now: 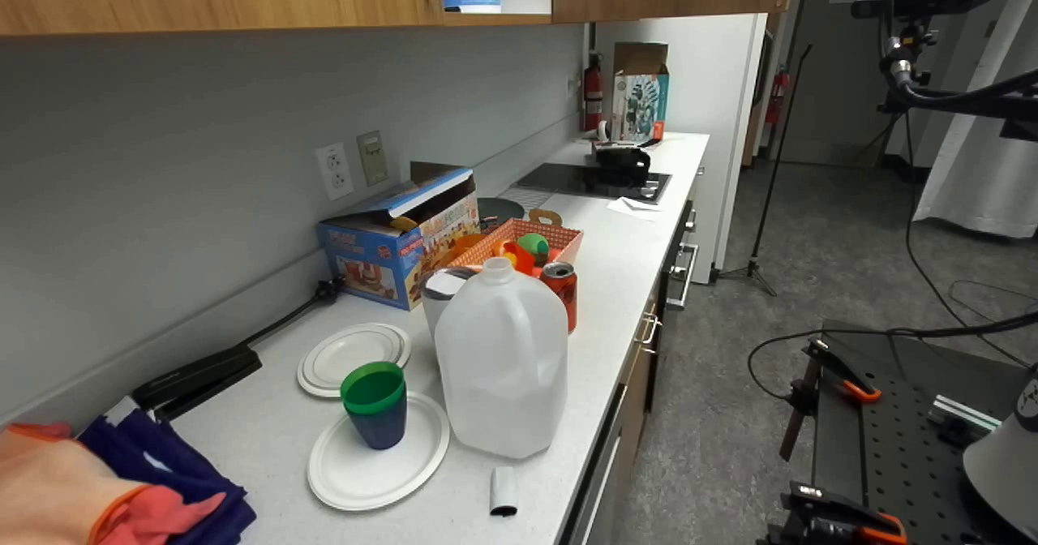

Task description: Open the top right cabinet wider

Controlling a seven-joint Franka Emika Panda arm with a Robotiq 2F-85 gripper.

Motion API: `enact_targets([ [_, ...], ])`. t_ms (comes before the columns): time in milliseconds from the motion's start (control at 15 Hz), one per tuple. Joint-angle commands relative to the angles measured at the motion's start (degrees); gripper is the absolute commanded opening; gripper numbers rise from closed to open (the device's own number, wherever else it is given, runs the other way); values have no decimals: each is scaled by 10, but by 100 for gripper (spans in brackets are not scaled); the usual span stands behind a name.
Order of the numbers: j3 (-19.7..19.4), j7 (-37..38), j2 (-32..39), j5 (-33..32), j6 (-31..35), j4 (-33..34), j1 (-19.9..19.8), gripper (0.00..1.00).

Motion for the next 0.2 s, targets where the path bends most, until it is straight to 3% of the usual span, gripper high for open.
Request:
enact_targets([
  [0,8,-3,1,4,0,2,-9,100],
  [133,8,-3,1,4,0,2,-9,100],
])
